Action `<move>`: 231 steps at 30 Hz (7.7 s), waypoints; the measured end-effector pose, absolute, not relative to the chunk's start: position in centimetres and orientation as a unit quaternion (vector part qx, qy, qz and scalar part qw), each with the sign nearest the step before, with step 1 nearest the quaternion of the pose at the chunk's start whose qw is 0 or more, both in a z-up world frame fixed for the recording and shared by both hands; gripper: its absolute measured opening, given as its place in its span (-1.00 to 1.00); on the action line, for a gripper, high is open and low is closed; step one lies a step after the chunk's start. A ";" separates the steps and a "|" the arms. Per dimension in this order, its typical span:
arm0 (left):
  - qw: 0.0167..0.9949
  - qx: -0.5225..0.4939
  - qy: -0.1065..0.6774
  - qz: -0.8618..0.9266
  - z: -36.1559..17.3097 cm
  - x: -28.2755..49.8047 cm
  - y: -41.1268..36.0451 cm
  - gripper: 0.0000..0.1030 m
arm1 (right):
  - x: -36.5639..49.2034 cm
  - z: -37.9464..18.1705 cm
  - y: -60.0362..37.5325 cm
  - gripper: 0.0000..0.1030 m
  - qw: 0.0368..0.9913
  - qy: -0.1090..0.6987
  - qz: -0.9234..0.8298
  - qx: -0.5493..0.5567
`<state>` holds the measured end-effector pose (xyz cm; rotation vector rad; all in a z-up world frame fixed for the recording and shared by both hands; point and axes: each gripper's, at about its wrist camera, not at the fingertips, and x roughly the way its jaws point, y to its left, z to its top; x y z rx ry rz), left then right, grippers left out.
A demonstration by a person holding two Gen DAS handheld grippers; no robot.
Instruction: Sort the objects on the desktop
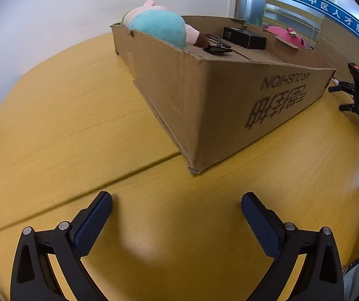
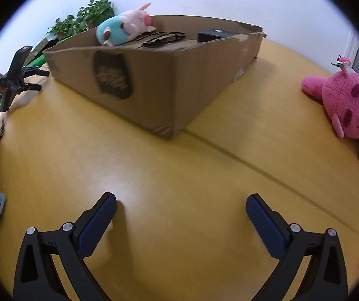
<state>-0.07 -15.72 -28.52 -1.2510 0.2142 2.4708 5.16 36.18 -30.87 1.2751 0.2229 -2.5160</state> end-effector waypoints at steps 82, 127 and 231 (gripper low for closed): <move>0.180 -0.441 0.077 0.876 -27.3 0.9 -16.2 1.00 | 3.1 -29.1 35.5 1.00 0.060 0.034 -0.887 0.457; 0.175 -0.443 0.076 0.876 -27.8 0.4 -16.2 1.00 | 3.1 -29.3 35.3 1.00 0.055 0.032 -0.887 0.458; 0.031 -0.617 -0.284 0.734 -21.8 6.9 -2.0 0.84 | 3.9 -23.9 9.8 0.53 0.226 -0.060 -0.723 0.650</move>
